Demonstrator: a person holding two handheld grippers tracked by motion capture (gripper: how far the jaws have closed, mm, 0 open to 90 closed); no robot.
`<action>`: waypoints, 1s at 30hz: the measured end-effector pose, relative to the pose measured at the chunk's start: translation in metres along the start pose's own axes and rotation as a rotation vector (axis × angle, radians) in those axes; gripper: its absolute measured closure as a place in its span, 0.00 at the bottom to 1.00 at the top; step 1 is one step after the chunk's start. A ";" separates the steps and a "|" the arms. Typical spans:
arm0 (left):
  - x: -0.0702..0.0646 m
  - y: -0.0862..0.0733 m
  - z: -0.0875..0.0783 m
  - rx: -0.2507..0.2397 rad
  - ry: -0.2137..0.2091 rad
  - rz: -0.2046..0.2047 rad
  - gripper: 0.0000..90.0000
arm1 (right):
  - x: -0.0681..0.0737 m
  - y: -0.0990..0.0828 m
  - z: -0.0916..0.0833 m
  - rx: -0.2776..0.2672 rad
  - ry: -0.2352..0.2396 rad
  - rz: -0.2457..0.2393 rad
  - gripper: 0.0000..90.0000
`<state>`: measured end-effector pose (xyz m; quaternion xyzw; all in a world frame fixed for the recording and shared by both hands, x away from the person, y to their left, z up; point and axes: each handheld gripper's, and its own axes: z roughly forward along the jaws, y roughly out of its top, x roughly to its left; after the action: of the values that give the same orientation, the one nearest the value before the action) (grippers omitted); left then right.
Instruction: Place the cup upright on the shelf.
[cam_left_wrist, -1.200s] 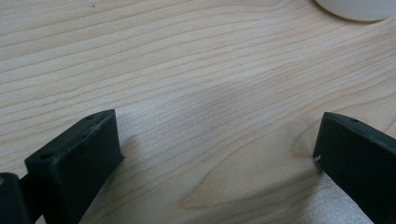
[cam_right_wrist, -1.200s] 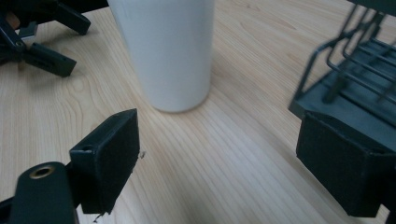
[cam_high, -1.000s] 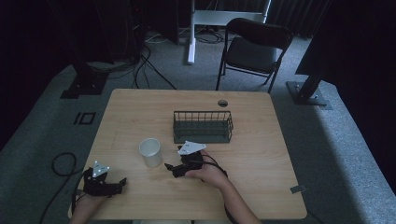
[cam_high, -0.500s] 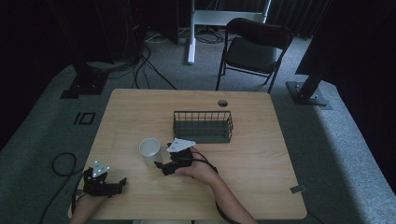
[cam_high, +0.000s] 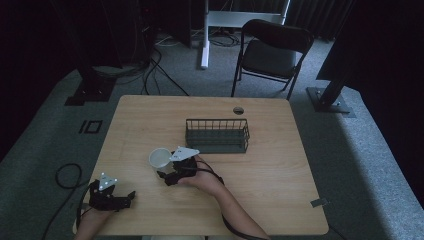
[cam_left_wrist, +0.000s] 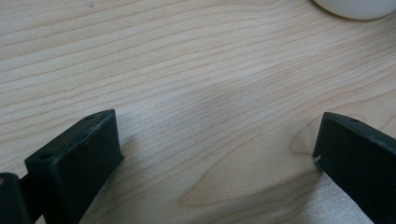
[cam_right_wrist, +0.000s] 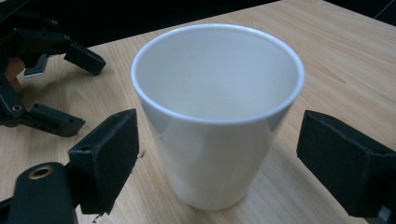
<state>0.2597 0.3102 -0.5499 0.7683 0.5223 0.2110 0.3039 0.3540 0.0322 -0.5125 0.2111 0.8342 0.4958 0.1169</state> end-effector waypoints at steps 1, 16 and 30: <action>0.000 0.000 0.000 0.000 0.000 0.000 0.01 | 0.000 0.000 0.001 -0.003 -0.005 -0.003 0.14; 0.000 0.000 0.000 0.000 0.001 0.001 0.01 | 0.002 0.008 0.010 -0.025 -0.004 -0.010 0.15; 0.000 0.000 0.000 0.000 0.001 0.000 0.01 | 0.003 0.009 0.013 -0.010 -0.017 -0.021 0.22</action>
<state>0.2597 0.3102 -0.5499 0.7681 0.5225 0.2113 0.3038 0.3592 0.0473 -0.5108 0.2058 0.8328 0.4971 0.1302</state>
